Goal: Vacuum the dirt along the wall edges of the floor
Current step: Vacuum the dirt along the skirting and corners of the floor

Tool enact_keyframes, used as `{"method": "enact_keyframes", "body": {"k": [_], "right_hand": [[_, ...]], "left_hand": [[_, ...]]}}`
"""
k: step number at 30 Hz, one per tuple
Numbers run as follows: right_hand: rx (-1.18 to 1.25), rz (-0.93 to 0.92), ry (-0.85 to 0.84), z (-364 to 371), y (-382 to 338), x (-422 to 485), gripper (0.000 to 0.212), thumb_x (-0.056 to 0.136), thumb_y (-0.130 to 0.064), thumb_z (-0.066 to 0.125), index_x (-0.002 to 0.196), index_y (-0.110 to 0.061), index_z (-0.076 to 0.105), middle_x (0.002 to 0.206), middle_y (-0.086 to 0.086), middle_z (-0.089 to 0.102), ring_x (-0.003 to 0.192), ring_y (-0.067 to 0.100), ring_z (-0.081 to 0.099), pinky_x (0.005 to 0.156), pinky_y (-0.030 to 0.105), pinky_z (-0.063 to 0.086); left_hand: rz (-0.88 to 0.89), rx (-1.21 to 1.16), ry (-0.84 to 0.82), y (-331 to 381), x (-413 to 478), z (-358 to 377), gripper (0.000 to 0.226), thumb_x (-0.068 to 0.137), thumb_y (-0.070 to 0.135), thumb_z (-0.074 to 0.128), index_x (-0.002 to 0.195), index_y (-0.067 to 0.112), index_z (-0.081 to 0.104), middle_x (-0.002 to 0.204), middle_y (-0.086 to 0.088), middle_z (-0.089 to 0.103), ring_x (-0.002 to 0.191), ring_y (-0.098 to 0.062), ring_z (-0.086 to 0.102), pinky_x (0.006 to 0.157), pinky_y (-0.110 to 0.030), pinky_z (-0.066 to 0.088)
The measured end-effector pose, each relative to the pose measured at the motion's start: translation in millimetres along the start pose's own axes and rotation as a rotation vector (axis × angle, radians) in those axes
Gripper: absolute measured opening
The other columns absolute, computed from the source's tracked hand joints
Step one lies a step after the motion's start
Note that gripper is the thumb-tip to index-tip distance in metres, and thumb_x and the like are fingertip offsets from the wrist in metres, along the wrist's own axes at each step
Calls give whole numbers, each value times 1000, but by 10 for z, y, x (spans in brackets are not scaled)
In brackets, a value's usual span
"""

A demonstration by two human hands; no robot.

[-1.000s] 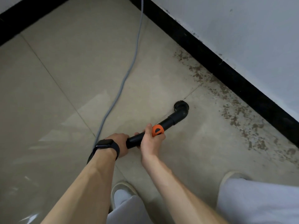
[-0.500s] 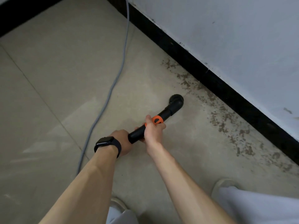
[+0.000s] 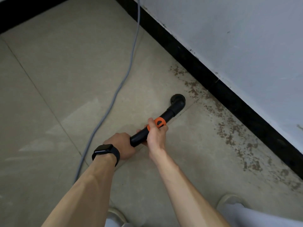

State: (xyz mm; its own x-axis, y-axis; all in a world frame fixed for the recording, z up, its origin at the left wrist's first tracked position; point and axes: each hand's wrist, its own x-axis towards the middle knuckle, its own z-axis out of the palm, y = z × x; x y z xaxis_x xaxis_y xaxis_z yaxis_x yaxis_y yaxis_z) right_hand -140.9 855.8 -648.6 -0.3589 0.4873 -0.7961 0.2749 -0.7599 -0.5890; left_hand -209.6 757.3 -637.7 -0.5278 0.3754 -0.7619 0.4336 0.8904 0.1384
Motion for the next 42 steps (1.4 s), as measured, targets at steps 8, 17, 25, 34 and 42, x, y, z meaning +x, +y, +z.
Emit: {"method": "enact_keyframes", "body": {"k": [8,17,25,34,42], "right_hand": [[-76,59,-104,221,-278,213,39,103,-27,61,132,-13,38,90,6,59,67,24,68,74,44,62],[-121,-32,-28,271,-444,459,32,103,-28,60,125,-14,41,88,5,61,56,19,68,74,42,61],[-158,-75,-19,293,-756,672,44,103,-30,60,138,-9,43,86,4,60,59,21,69,64,38,61],[-185,-83,-46,250,-927,841,23,103,-31,59,119,-16,53,85,2,60,64,21,71,75,44,61],[-193,-87,-25,329,-1069,962,22,105,-31,56,120,-15,52,87,2,60,67,21,71,72,44,58]], "left_hand": [[-51,-104,138,0,78,-48,14,80,23,54,94,24,57,76,1,58,70,-19,61,64,-29,54],[27,-117,279,125,264,-67,21,84,25,55,101,24,42,90,0,57,76,-23,56,61,-31,46],[201,-117,452,187,431,-67,33,94,26,52,123,20,38,112,-3,57,98,-24,56,75,-36,47],[191,-110,497,262,600,-69,33,95,28,51,125,23,39,120,0,55,108,-23,52,85,-36,42],[181,-96,509,331,802,-247,32,94,26,51,124,24,39,117,-2,56,106,-26,51,87,-38,40]]}}
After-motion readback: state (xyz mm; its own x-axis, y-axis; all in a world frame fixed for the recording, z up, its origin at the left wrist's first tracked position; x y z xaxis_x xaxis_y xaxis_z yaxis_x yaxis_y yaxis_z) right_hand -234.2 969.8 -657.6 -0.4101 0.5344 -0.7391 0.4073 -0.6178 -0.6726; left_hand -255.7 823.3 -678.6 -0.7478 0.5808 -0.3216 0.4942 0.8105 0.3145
